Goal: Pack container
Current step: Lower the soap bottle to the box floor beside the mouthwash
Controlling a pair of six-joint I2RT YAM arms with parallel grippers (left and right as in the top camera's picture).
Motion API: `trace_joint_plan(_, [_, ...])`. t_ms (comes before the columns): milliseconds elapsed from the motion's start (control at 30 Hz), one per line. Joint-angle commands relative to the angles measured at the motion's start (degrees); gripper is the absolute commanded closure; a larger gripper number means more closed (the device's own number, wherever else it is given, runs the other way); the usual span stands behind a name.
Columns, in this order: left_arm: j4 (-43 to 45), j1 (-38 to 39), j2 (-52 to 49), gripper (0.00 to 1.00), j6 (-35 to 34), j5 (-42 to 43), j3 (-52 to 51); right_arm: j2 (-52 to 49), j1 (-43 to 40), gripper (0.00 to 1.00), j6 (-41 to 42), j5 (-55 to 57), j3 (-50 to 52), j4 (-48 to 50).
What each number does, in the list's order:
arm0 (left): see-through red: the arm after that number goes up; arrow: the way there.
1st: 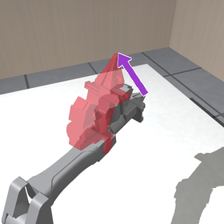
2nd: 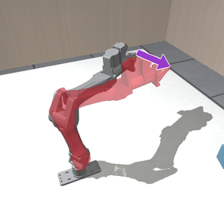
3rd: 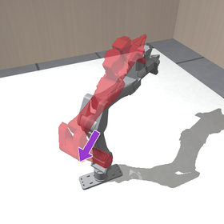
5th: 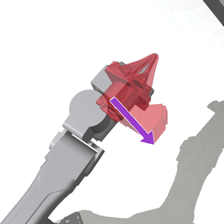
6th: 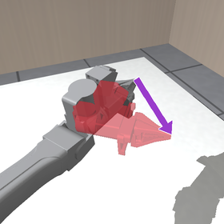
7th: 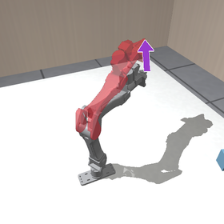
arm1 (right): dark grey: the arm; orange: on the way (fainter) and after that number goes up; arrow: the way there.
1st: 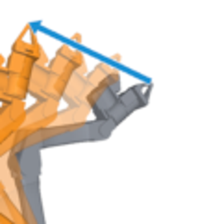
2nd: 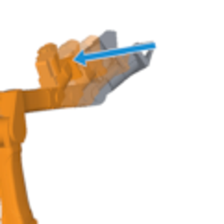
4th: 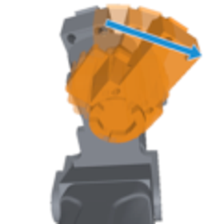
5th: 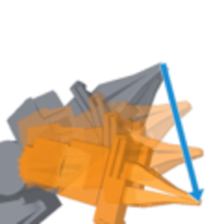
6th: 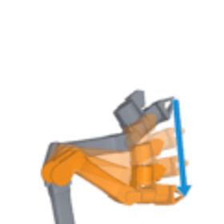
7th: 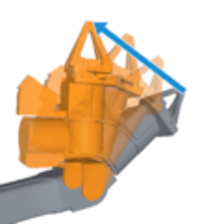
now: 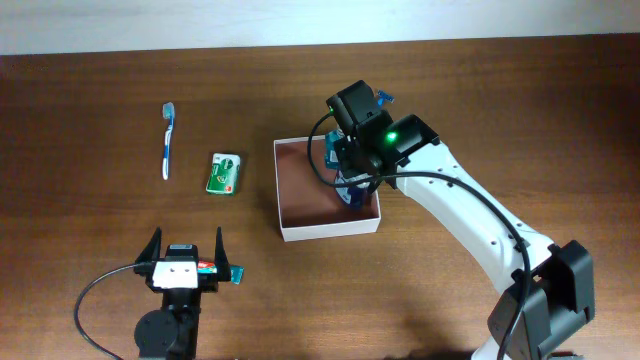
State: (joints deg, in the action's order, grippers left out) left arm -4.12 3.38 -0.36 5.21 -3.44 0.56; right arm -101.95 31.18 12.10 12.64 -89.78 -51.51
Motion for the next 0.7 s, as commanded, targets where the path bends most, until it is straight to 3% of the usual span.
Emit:
trace_joint_plan(0, [-0.4, 0.2, 0.0, 0.01, 1.1, -0.5, 0.0, 1.5, 0.3, 0.94, 0.8, 1.1, -0.4, 0.3])
trace_joint_plan(667, [-0.4, 0.2, 0.0, 0.01, 1.1, -0.5, 0.0, 5.1, 0.2, 0.96, 0.9, -18.5, -0.5, 2.9])
